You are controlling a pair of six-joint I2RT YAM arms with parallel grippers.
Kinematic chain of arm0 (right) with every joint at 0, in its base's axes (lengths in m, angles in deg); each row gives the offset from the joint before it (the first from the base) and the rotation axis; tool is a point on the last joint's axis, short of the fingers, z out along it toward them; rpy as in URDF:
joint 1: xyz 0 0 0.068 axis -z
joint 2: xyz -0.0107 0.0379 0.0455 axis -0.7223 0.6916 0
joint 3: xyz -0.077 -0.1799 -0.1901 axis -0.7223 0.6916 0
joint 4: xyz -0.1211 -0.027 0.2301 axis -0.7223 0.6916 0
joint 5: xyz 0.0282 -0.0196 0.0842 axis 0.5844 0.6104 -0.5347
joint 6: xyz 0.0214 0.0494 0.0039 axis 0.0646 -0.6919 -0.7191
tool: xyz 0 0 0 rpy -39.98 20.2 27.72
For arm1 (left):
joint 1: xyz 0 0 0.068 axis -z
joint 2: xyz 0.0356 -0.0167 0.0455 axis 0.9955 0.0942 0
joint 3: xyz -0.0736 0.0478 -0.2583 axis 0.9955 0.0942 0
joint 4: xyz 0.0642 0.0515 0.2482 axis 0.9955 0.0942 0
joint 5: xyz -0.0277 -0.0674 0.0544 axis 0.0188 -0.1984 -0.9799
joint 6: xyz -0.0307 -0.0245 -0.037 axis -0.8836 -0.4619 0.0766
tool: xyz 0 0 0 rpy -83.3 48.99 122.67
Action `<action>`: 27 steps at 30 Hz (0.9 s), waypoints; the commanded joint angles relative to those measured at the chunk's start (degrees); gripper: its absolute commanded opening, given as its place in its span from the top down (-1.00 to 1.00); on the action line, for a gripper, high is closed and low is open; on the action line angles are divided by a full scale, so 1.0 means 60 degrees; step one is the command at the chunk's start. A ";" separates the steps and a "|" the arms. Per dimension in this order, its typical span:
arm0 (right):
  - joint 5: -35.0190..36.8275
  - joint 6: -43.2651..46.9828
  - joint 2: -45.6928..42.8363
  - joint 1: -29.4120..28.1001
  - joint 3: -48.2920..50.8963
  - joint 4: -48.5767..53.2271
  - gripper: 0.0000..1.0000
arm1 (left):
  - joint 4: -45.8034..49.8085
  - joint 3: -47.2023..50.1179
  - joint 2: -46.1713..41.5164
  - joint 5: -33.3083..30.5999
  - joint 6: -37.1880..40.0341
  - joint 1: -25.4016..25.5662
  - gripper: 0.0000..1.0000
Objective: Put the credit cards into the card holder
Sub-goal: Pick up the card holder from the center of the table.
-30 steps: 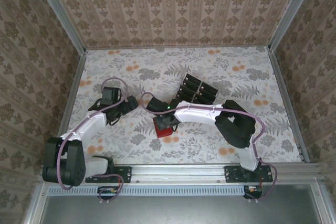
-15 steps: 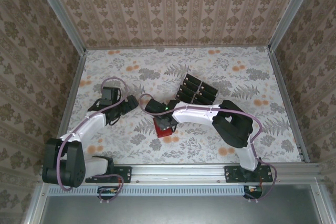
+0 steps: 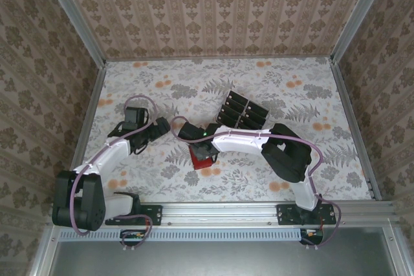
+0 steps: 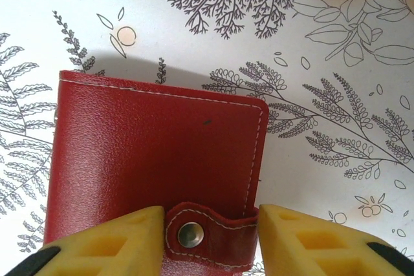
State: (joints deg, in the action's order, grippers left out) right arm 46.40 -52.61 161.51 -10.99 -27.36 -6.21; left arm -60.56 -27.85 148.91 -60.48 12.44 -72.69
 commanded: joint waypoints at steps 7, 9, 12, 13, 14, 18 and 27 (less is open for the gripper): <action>0.0771 0.0266 -0.0120 -0.0267 -0.0340 0.0809 0.23 | -0.0227 0.0138 -0.0009 0.0231 0.0057 -0.0050 -1.00; 0.0917 0.0294 -0.0073 -0.0327 -0.0428 0.0908 0.23 | -0.0250 0.0135 0.0001 0.0265 0.0055 -0.0056 -1.00; 0.1097 0.0296 -0.0014 -0.0393 -0.0501 0.1043 0.23 | -0.0280 0.0149 0.0028 0.0287 0.0055 -0.0054 -1.00; 0.1161 0.0288 -0.0009 -0.0417 -0.0530 0.1070 0.23 | -0.0289 0.0149 0.0031 0.0301 0.0044 -0.0050 -1.00; 0.1201 0.0298 0.0007 -0.0429 -0.0538 0.1092 0.23 | -0.0306 0.0150 0.0044 0.0319 0.0048 -0.0056 -1.00; 0.1268 0.0286 0.0049 -0.0466 -0.0549 0.1144 0.33 | -0.0330 0.0164 0.0075 0.0345 0.0046 -0.0050 -1.00; 0.1130 0.0325 0.0195 -0.0495 -0.0589 0.1103 0.24 | -0.0395 0.0232 0.0075 0.0357 0.0041 -0.0050 -1.00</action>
State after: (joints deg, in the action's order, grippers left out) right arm 52.10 -51.01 161.66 -13.54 -29.24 -1.71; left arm -62.07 -27.12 148.96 -58.99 12.44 -72.69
